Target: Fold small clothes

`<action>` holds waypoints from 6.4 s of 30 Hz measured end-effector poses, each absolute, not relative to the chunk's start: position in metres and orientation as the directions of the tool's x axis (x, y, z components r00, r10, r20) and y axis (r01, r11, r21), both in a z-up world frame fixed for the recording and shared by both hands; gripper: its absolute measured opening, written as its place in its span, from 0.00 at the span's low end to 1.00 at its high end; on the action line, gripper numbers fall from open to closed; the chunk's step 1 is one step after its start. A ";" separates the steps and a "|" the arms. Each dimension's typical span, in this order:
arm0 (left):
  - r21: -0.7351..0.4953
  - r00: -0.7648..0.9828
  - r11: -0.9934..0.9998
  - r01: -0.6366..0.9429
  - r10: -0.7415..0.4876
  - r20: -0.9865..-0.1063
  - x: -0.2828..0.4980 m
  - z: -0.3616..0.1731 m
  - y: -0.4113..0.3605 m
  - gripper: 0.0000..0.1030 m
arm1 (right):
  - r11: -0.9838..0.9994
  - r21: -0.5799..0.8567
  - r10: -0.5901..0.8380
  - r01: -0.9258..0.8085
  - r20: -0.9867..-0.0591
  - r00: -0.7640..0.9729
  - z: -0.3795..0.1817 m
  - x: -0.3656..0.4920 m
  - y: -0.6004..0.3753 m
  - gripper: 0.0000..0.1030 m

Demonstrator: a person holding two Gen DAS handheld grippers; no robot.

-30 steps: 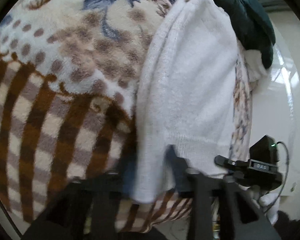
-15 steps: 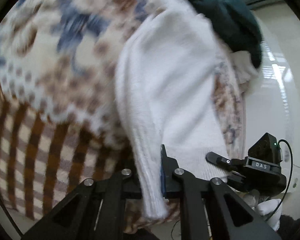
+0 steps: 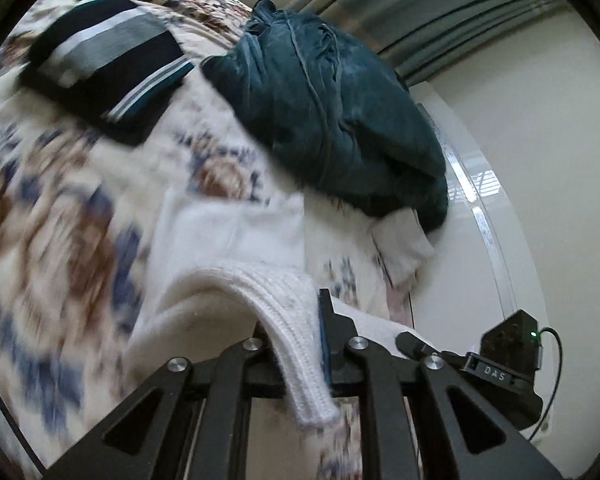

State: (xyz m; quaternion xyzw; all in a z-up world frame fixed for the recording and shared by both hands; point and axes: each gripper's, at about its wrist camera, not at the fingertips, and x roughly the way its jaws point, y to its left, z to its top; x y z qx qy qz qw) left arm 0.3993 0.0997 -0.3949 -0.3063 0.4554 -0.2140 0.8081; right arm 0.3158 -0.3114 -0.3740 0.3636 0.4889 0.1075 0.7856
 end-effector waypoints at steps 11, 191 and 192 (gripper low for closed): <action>-0.770 0.418 0.635 -0.061 -0.685 -0.598 0.583 -0.478 0.087 0.58 | 0.740 0.625 0.476 0.247 -0.747 0.464 -0.442 0.546 -0.328 0.21; 0.062 0.801 0.991 -0.115 0.130 -0.585 0.277 -0.004 0.317 1.00 | 1.000 -0.007 -0.010 0.008 -0.552 0.834 0.097 0.192 0.102 1.00; 0.062 0.802 0.991 -0.120 0.133 -0.582 0.277 -0.004 0.316 1.00 | 1.000 -0.007 -0.009 0.007 -0.552 0.834 0.097 0.191 0.102 1.00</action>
